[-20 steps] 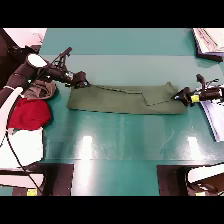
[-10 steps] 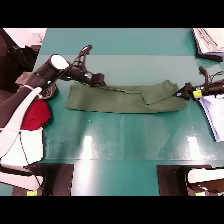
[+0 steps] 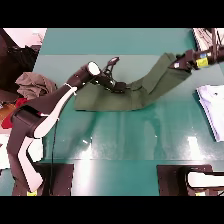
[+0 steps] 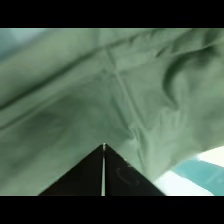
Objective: Fold the shirts.
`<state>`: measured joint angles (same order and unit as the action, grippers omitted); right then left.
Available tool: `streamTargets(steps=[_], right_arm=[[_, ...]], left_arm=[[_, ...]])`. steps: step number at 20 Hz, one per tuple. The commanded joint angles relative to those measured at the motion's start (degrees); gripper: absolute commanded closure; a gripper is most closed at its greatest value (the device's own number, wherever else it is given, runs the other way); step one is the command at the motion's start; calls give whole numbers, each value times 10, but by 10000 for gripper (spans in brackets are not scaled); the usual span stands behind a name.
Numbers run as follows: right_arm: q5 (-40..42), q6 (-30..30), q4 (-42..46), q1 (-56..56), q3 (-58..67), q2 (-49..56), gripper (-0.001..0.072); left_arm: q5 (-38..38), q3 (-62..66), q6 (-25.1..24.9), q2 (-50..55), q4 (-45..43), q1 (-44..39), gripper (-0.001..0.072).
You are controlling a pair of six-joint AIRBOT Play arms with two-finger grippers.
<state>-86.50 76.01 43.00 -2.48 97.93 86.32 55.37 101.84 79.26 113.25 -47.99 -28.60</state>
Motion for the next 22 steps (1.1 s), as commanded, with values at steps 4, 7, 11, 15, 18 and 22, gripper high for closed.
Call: streamTargets(steps=[4,7,11,15,18,22], right_arm=[[-12,34,1,-117,142,63,691],[-17,35,2,-152,177,91,692],[1,33,2,-183,166,97,691],[61,11,1,-232,143,97,691],[149,-17,1,-299,126,109,689],[268,-64,0,-414,179,206,298]], left_arm=[[-24,16,2,34,34,-19,684],[-11,16,2,34,30,-14,684],[50,15,14,10,-1,40,685],[93,15,19,-66,-66,124,686],[130,15,17,-139,-120,196,685],[171,15,18,-225,-155,284,685]])
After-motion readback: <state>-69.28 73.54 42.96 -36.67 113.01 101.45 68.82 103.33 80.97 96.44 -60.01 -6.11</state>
